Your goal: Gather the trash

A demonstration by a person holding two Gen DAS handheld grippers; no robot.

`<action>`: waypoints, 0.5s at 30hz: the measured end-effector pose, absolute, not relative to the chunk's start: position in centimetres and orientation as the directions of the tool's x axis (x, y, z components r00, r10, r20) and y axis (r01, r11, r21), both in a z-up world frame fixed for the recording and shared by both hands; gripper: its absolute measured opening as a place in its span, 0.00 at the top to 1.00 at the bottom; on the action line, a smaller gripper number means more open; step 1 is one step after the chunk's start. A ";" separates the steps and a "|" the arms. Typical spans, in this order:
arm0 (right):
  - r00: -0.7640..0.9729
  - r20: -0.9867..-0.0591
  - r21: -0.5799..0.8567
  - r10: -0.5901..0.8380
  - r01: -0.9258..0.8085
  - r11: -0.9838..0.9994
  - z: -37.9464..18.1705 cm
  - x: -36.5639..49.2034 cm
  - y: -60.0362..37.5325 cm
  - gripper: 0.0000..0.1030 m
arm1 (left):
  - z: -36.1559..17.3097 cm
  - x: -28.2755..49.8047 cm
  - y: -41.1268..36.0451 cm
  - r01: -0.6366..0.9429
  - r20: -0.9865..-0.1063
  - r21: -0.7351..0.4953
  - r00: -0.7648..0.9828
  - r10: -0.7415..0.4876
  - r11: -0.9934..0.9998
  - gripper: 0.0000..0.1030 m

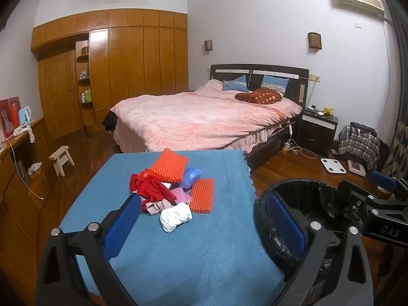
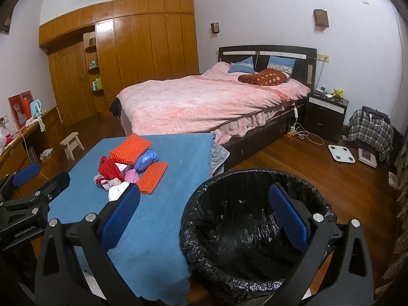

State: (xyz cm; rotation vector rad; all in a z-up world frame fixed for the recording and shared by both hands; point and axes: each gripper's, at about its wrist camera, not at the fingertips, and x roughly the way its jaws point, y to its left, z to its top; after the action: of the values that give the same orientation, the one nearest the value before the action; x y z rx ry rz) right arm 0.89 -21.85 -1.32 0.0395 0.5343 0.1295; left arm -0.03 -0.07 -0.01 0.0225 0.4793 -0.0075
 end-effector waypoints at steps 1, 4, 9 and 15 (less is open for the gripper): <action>0.853 -0.504 0.072 0.133 -0.113 0.991 -1.3 0.9 -21.9 0.05 | 0.0 -0.1 -0.1 0.012 -0.461 0.020 0.888 -0.002 1.000 0.06; 0.852 -0.506 0.070 0.133 -0.114 0.991 -1.4 0.9 -21.8 0.05 | 0.0 0.0 0.0 0.011 -0.463 0.020 0.887 -0.001 1.000 0.06; 0.851 -0.508 0.072 0.134 -0.113 0.991 -1.3 1.0 -21.9 0.05 | 0.0 0.0 0.0 0.011 -0.463 0.020 0.886 -0.001 1.000 0.06; 0.853 -0.505 0.069 0.136 -0.117 0.991 -1.2 0.9 -21.8 0.05 | 0.0 -0.1 -0.1 0.010 -0.461 0.018 0.887 0.000 1.000 0.06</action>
State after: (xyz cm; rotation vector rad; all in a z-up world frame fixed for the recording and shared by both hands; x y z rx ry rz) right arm 0.87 -21.76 -1.24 0.0362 0.5335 0.1334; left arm -0.13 -0.06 -0.01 0.0204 0.4795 -0.0053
